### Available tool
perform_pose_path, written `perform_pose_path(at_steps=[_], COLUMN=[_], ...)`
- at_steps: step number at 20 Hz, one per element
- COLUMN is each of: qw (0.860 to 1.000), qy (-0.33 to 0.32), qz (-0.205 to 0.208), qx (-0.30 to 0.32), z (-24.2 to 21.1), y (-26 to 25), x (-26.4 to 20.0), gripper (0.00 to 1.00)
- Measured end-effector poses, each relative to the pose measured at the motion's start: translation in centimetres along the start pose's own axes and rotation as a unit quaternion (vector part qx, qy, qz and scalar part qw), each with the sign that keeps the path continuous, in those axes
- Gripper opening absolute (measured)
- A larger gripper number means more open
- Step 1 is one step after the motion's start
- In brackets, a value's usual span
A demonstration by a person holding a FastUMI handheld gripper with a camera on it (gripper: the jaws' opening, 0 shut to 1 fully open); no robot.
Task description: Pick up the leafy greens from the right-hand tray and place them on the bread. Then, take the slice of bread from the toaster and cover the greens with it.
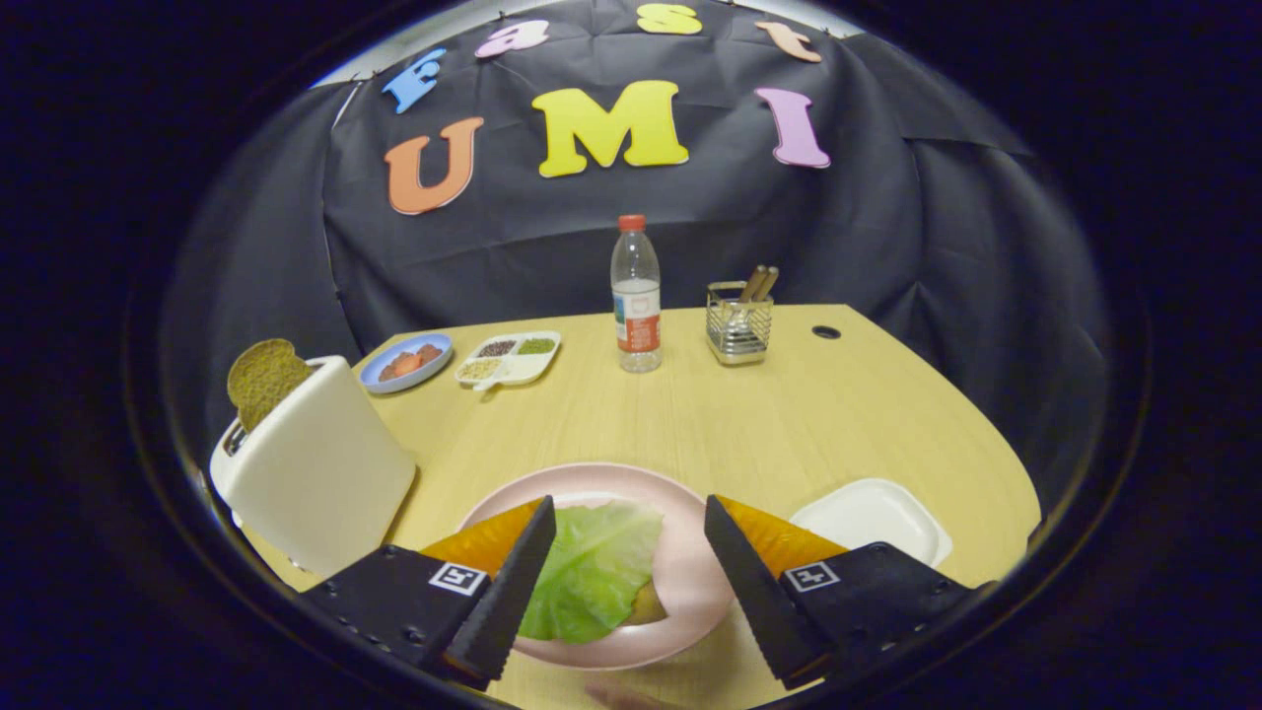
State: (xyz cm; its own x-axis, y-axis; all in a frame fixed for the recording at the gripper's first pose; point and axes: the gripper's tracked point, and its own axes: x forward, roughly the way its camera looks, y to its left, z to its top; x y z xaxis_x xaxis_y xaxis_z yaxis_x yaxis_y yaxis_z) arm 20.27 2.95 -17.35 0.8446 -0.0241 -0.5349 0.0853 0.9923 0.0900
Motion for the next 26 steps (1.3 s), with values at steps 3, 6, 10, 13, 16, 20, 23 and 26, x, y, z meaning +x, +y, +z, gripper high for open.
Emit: perform_pose_path(at_steps=[3,6,10,13,16,20,23,26], qw=[1.000,0.999,0.999,0.998,0.997,0.994,0.993,0.991], qy=[-0.008,-0.015,-0.030,-0.034,-0.039,-0.044,-0.046,-0.025], qz=[-0.002,-0.003,0.020,0.042,0.059,0.074,0.083,0.104], qx=[-0.016,-0.036,-0.039,-0.038,-0.040,-0.063,-0.071,-0.083], z=[1.3,2.4,3.8,4.7,5.7,7.1,8.1,8.3], y=[-0.4,0.5,4.6,8.7,12.6,17.3,20.4,24.3], x=[-1.4,-2.9,-4.7,-5.5,-6.2,-6.9,-6.9,-6.5], gripper=[0.96,0.96,0.96,0.96,0.96,0.96,0.96,0.96])
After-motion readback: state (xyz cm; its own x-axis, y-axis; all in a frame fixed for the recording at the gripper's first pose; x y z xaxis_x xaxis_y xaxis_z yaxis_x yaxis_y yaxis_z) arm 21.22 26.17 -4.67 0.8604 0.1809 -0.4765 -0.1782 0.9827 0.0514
